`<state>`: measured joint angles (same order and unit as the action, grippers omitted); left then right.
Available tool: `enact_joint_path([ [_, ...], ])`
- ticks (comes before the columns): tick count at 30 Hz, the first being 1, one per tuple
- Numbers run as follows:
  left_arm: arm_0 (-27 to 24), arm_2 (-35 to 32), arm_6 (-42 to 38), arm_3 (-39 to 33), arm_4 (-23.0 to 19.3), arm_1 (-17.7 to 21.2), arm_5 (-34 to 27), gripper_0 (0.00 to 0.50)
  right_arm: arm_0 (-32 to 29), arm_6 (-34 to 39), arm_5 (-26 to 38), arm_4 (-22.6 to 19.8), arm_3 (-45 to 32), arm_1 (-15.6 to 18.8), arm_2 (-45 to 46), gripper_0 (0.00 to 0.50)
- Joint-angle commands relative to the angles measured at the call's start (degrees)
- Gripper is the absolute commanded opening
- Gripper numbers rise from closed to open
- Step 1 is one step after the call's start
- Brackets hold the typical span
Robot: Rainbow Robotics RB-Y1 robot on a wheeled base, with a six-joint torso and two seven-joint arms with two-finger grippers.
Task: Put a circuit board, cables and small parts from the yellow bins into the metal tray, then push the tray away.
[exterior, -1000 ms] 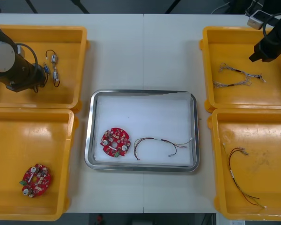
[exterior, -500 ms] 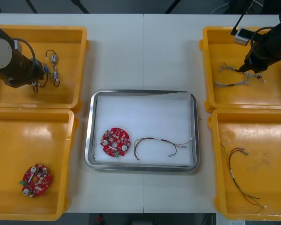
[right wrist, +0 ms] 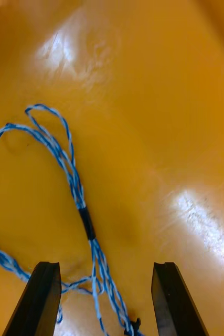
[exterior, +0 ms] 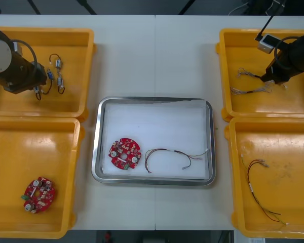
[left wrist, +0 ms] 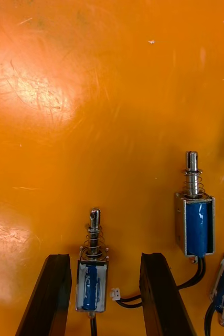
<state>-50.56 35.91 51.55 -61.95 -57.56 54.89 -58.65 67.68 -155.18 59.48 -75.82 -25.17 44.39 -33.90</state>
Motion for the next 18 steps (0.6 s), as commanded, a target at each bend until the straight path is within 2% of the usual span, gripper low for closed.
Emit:
enact_joint_path([
  [1, 0.29, 1.88, -1.72, -0.8, 1.04, 1.01, -0.32, 0.382, 3.07, 0.18, -2.71, -0.55, 1.17, -1.76, -0.99, 0.5],
  [12, 0.9, 1.97, -1.72, -0.8, 1.04, 0.92, 0.47, 0.376, 2.98, 0.18, -5.26, -0.99, 4.07, -3.87, -2.75, 0.5],
  [16, 1.34, 1.97, -1.72, -0.8, 0.95, 0.92, 1.7, 0.313, 2.98, 0.18, -6.31, -2.05, 5.13, -4.4, -3.71, 0.5],
  [18, 1.52, 1.88, -1.72, -0.8, 1.04, 0.92, 1.96, 0.238, 2.98, 0.18, -6.4, -2.13, 5.66, -4.66, -3.8, 0.5],
])
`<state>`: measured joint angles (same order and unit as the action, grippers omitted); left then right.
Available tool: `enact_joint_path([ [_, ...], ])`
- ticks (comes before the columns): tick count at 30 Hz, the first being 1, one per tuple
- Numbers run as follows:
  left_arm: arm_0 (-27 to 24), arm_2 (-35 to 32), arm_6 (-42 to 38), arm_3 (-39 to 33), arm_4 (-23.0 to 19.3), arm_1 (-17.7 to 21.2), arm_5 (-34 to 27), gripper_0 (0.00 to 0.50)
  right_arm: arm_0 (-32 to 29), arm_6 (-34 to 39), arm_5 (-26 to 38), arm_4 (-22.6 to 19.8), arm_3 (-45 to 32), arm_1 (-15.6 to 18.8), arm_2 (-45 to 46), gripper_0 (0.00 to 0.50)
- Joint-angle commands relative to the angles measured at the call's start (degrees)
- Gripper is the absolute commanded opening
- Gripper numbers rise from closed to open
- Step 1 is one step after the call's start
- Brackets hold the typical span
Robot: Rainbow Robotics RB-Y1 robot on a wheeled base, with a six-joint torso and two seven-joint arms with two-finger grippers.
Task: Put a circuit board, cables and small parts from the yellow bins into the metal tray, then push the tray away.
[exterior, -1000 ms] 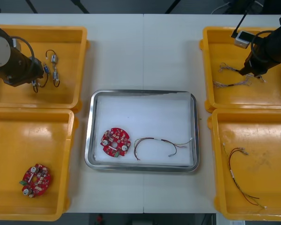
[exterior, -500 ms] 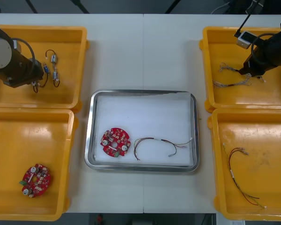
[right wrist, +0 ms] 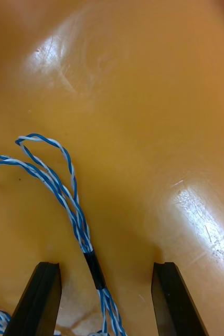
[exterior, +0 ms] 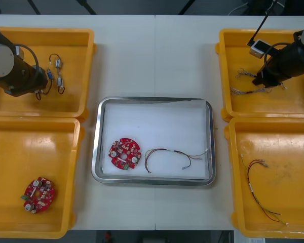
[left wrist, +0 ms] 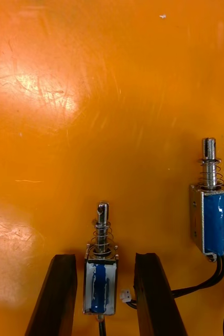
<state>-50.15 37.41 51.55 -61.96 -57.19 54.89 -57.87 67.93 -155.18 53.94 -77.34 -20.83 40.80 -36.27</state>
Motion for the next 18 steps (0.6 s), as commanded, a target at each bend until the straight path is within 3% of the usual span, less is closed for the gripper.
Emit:
enact_joint_path([
  [1, 1.11, 0.47, -1.72, -0.79, 0.67, 0.92, 1.26, 0.205, 2.73, 0.18, -0.85, -0.62, 1.49, -1.16, -1.44, 0.5],
  [2, 1.11, 0.47, -1.72, -0.79, 0.67, 0.92, 1.26, 0.143, 2.73, 0.18, -0.76, -0.62, 1.49, -1.25, -1.44, 0.5],
  [4, 1.11, 0.47, -1.72, -0.79, 0.67, 0.92, 1.26, 0.068, 2.65, 0.18, -0.76, -0.62, 1.49, -1.25, -1.53, 0.5],
  [7, 1.2, 0.47, -1.72, -0.79, 0.76, 0.92, 1.26, 0.044, 2.65, 0.18, -0.5, -0.62, 1.49, -1.25, -1.53, 0.489],
  [8, 1.2, 0.47, -1.72, -0.79, 0.85, 0.92, 1.35, 0.026, 2.65, 0.18, -0.15, -0.62, 1.49, -1.16, -1.53, 0.421],
  [9, 1.2, 0.47, -1.72, -0.79, 0.85, 0.92, 1.26, 0.015, 2.65, 0.18, -0.15, -0.62, 1.49, -1.25, -1.53, 0.393],
  [11, 1.2, 1.09, -1.72, -0.79, 0.76, 0.92, 1.62, 0.0, 2.65, 0.18, 0.2, -0.62, 1.49, -1.25, -1.53, 0.22],
  [14, 1.2, 1.53, -1.8, -0.79, 0.85, 0.92, 2.76, 0.0, 2.65, 0.18, 0.2, -0.62, 1.58, -1.25, -1.53, 0.062],
  [16, 1.2, 1.44, -1.72, -0.79, 0.94, 0.92, 2.85, 0.0, 2.65, 0.18, 0.2, -0.62, 1.84, -1.25, -1.53, 0.0],
  [18, 1.2, 0.83, -1.72, -0.79, 0.94, 0.92, 2.85, 0.0, 2.65, 0.18, 0.2, -0.53, 1.84, -1.25, -1.53, 0.0],
])
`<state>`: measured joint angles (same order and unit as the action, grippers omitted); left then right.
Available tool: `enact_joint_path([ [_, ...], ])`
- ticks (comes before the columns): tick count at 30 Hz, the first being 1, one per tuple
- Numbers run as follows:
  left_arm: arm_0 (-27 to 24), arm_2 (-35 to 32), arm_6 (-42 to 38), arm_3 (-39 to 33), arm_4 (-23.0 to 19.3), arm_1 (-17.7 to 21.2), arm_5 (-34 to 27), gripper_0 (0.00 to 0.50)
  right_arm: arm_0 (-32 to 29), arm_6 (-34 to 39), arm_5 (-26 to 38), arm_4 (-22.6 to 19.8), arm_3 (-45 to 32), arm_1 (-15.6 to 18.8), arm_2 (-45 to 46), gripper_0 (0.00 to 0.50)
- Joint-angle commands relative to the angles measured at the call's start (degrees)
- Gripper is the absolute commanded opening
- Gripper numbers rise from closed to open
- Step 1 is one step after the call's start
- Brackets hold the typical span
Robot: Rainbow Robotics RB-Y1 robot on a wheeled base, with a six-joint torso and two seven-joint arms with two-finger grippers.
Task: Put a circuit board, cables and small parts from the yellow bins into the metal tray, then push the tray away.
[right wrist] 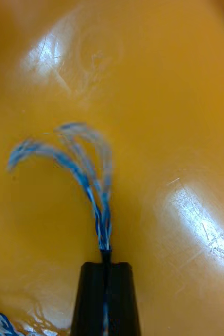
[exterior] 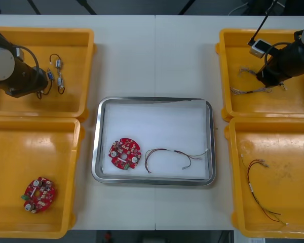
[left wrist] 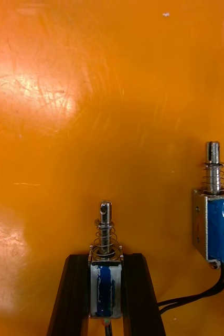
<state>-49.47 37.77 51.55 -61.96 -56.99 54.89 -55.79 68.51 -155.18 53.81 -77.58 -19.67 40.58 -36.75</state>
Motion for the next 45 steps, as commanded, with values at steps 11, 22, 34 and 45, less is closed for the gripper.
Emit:
enact_joint_path([
  [11, 0.34, -7.18, -0.66, -4.66, 3.29, 2.24, -6.96, 0.0, 2.16, 0.18, 2.0, 0.14, -1.95, 1.61, 0.8, 0.0],
  [22, 0.34, -13.78, -1.1, -13.09, 3.38, 4.61, -20.23, 0.0, 2.16, 0.18, 16.59, 10.16, -12.5, 8.73, 11.96, 0.0],
  [34, 0.34, -17.03, -5.5, -20.74, -1.02, 5.93, -27.44, 0.0, 2.16, 0.18, 31.44, 10.87, -16.1, 12.42, 21.19, 0.0],
  [45, 0.34, -16.94, -17.27, -31.82, -3.3, 5.58, -32.54, 0.0, 2.16, 0.18, 43.39, 10.87, -23.84, 13.47, 24.18, 0.0],
])
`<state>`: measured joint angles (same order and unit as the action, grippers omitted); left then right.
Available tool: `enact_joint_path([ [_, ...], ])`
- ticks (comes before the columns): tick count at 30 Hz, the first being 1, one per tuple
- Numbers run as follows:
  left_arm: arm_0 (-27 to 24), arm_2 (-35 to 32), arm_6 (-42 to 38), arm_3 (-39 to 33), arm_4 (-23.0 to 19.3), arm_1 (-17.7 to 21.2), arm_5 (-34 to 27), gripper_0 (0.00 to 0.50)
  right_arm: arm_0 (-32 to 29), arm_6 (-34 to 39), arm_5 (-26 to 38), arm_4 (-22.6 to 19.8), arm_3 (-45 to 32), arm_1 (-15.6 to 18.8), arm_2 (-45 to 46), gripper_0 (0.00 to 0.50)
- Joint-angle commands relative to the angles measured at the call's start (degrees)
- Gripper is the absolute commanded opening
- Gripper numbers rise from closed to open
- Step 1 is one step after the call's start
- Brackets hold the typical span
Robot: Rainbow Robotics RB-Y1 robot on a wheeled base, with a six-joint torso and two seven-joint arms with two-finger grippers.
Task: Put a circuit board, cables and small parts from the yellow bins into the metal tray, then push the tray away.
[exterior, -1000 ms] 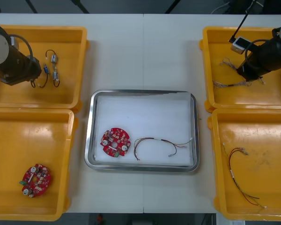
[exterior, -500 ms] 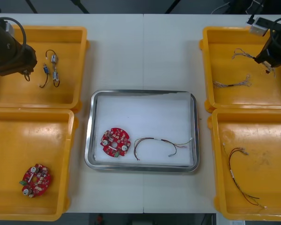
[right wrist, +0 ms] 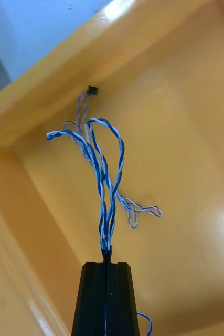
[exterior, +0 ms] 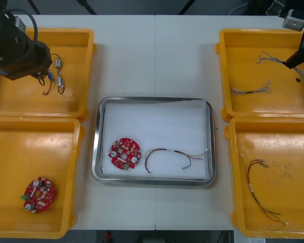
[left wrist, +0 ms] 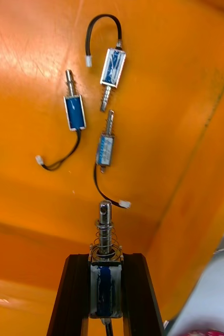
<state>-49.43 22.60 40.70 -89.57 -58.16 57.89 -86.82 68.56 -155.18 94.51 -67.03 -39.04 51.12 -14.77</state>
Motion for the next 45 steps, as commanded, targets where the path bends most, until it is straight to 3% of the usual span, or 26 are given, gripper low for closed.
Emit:
enact_joint_path([
  [1, 0.29, -1.86, -7.74, -5.26, -2.84, 2.14, -1.86, 0.0, 2.1, 1.2, 3.48, 0.32, -5.61, 2.94, 2.2, 0.0],
  [13, 2.49, -1.77, -21.72, -15.37, -0.29, -4.28, -6.35, 0.0, 2.01, 13.15, 7.7, 0.93, -11.85, 2.94, 2.03, 0.0],
  [19, 6.18, -1.34, -28.22, -21.26, 4.98, -8.32, -6.96, 0.0, -1.5, 20.36, 7.62, 1.72, -19.94, 2.94, 2.38, 0.0],
  [24, 7.24, 3.24, -33.05, -24.51, 12.54, -12.19, -7.93, 0.0, -6.25, 27.13, 7.7, 2.51, -28.46, 2.94, 3.96, 0.0],
  [30, 7.24, 7.01, -37.54, -24.16, 20.36, -18.08, -9.25, 0.0, -8.97, 32.93, 7.79, 2.78, -34.53, 2.94, 4.49, 0.0],
  [45, 7.24, 14.49, -38.68, -16.78, 33.19, -29.77, -9.95, 0.0, -14.95, 42.51, 7.09, 4.45, -44.99, 2.94, 4.57, 0.0],
])
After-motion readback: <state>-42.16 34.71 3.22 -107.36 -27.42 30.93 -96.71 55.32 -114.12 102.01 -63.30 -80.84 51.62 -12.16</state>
